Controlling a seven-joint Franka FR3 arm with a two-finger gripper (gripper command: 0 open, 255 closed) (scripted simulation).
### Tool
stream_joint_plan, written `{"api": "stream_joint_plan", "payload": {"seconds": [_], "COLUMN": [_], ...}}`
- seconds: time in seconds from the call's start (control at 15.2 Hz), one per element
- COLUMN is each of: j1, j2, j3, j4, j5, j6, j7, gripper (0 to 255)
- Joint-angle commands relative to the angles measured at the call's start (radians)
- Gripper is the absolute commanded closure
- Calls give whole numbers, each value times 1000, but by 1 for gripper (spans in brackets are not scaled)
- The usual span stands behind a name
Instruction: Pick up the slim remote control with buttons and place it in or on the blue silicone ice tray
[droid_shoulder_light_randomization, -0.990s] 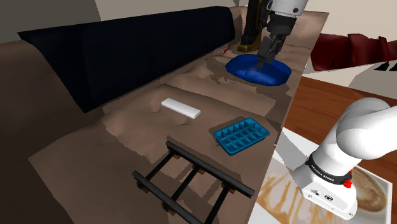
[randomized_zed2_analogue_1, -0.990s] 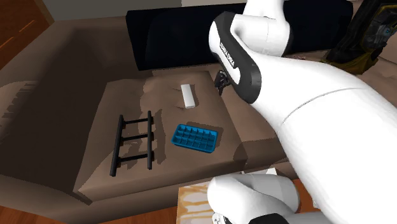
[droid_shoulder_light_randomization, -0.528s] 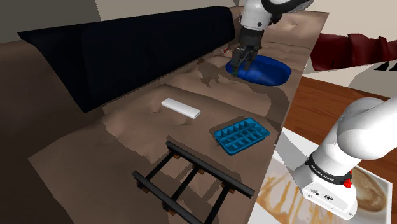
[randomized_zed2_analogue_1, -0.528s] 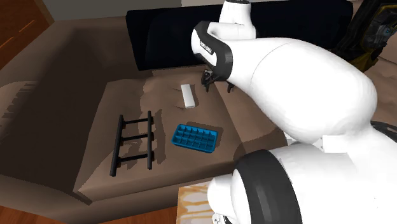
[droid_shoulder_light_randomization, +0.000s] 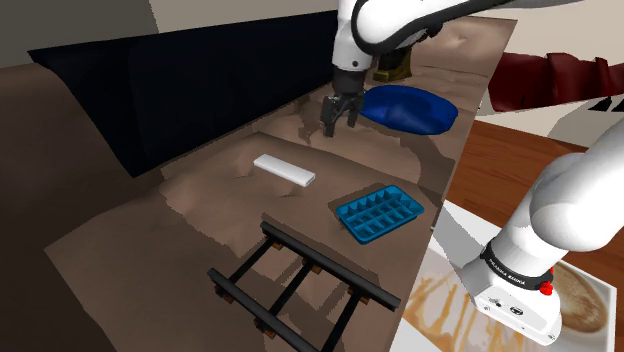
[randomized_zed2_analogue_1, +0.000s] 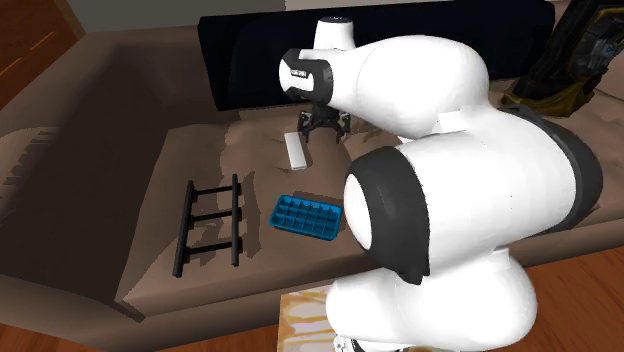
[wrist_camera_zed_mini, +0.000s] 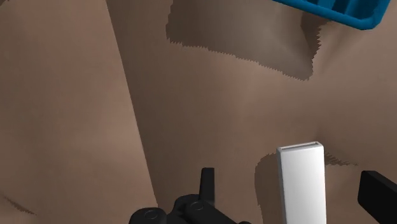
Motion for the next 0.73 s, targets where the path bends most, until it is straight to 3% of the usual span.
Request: {"api": "stream_joint_plan", "payload": {"seconds": [0.0, 0.66], "j1": [5, 62], "j2": [86, 496], "j3": [20, 60], "j4": [48, 371], "j5": [-16, -135], "j6": [30, 67], "j7": [33, 187], "gripper": [0, 0]}}
